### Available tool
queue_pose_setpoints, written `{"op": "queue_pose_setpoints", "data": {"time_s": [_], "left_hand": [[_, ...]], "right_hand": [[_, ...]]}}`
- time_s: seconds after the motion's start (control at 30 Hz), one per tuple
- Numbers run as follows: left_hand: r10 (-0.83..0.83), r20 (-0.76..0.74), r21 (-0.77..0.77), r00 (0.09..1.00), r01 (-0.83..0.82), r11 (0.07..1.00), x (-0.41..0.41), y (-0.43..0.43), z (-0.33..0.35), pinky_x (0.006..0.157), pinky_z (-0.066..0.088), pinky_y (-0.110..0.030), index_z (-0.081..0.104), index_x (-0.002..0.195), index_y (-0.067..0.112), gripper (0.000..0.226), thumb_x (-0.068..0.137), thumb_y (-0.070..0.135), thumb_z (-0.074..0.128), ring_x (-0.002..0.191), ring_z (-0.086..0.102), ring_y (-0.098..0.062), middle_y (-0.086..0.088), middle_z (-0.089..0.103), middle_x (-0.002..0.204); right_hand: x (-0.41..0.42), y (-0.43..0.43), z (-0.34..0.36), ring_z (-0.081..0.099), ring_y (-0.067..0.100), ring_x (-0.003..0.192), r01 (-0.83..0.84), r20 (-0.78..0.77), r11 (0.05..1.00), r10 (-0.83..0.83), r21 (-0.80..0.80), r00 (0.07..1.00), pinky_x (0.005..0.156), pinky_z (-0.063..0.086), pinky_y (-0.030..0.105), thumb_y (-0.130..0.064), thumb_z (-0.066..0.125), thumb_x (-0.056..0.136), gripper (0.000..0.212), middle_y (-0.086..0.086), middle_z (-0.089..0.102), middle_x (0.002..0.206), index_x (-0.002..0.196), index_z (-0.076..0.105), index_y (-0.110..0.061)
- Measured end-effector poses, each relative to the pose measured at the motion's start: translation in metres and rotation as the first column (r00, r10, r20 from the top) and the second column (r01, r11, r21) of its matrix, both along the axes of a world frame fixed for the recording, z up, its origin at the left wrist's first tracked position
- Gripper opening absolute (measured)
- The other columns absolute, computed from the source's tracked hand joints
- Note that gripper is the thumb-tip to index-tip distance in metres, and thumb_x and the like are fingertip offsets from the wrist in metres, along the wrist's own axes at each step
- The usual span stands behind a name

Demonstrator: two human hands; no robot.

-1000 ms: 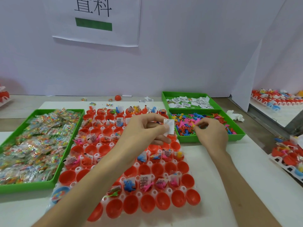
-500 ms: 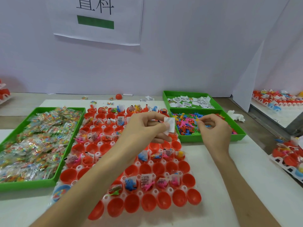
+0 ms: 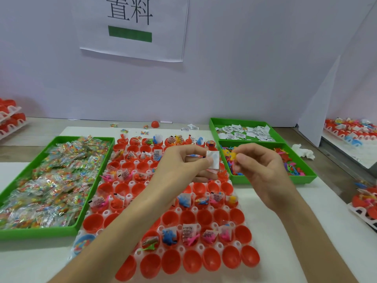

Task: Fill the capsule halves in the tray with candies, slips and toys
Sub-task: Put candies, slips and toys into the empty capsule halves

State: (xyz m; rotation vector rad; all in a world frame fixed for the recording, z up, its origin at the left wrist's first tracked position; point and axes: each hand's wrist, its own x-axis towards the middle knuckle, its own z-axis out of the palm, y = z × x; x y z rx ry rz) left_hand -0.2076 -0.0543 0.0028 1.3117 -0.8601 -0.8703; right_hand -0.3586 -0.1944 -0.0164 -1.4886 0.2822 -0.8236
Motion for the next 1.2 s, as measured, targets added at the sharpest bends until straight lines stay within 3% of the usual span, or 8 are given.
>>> {"op": "queue_pose_setpoints", "data": {"time_s": [0.07,0.27,0.4,0.57,0.63,0.73,0.97,1.2], "left_hand": [[0.004,0.000,0.009,1.000,-0.004,1.000,0.000,-0.001,-0.002,0.063,0.061,-0.024,0.071,0.099,0.009,0.006,0.093,0.009,0.069,0.072,0.077,-0.023,-0.009,0.078,0.079],[-0.116,0.088,0.127,0.989,0.105,0.986,0.009,0.001,0.000,0.067,0.063,-0.027,0.071,0.101,0.013,0.012,0.090,0.016,0.074,0.076,0.078,-0.023,-0.009,0.079,0.082],[-0.186,0.170,0.203,0.968,0.151,0.967,0.017,0.004,0.003,0.066,0.061,-0.023,0.075,0.096,0.013,0.009,0.089,0.018,0.075,0.077,0.078,-0.021,-0.008,0.079,0.081],[-0.144,0.254,0.208,0.956,0.091,0.974,0.017,0.003,0.001,0.060,0.057,-0.017,0.074,0.084,0.021,0.009,0.089,0.014,0.075,0.071,0.077,-0.017,-0.004,0.078,0.075],[-0.159,0.260,0.210,0.953,0.105,0.972,0.016,0.002,0.001,0.062,0.059,-0.019,0.077,0.088,0.017,0.002,0.087,0.018,0.076,0.074,0.077,-0.016,-0.004,0.079,0.077],[-0.174,0.264,0.215,0.949,0.118,0.970,0.016,0.002,0.000,0.068,0.061,-0.023,0.080,0.089,0.014,0.011,0.085,0.025,0.078,0.077,0.077,-0.016,-0.004,0.079,0.079],[-0.198,0.246,0.240,0.949,0.138,0.961,0.019,0.004,0.001,0.074,0.062,-0.026,0.078,0.096,0.009,0.009,0.091,0.008,0.072,0.082,0.077,-0.018,-0.007,0.079,0.083],[-0.158,0.332,0.224,0.930,0.085,0.971,0.019,0.004,0.005,0.067,0.059,-0.018,0.079,0.100,0.011,0.012,0.093,0.013,0.070,0.076,0.077,-0.012,-0.002,0.079,0.082]], "right_hand": [[0.002,0.007,0.001,0.063,0.013,0.066,-0.037,-0.029,0.997,0.035,-0.064,0.999,0.068,0.055,0.022,-0.023,0.081,0.071,0.015,0.000,0.068,0.073,0.086,0.079,-0.023],[0.000,0.011,0.002,0.063,0.012,0.073,0.007,-0.109,0.962,-0.038,-0.273,0.993,0.068,0.054,0.024,-0.005,0.079,0.076,0.028,-0.005,0.065,0.078,0.091,0.072,-0.028],[0.001,0.014,0.003,0.064,0.011,0.070,0.019,-0.116,0.937,-0.063,-0.349,0.991,0.067,0.054,0.021,0.005,0.079,0.077,0.031,-0.002,0.066,0.077,0.095,0.070,-0.019],[0.004,0.019,0.003,0.066,0.018,0.072,-0.008,-0.126,0.921,-0.045,-0.389,0.991,0.069,0.056,0.028,-0.005,0.081,0.075,0.029,0.004,0.068,0.078,0.098,0.070,-0.020],[0.005,0.019,0.002,0.067,0.020,0.072,-0.016,-0.149,0.907,-0.052,-0.421,0.987,0.071,0.057,0.032,-0.006,0.081,0.076,0.030,0.004,0.068,0.079,0.099,0.070,-0.023],[0.006,0.020,-0.001,0.067,0.022,0.073,0.001,-0.165,0.888,-0.087,-0.460,0.983,0.072,0.058,0.036,-0.004,0.081,0.077,0.031,0.002,0.068,0.079,0.100,0.070,-0.021],[0.011,0.027,-0.005,0.066,0.016,0.071,0.033,-0.161,0.837,-0.144,-0.546,0.976,0.070,0.051,0.019,0.002,0.079,0.077,0.027,-0.001,0.067,0.076,0.098,0.071,-0.014],[0.013,0.031,-0.004,0.067,0.014,0.076,0.111,-0.126,0.811,-0.221,-0.574,0.967,0.070,0.051,0.019,0.000,0.080,0.080,0.023,-0.002,0.068,0.083,0.097,0.072,-0.013]]}}
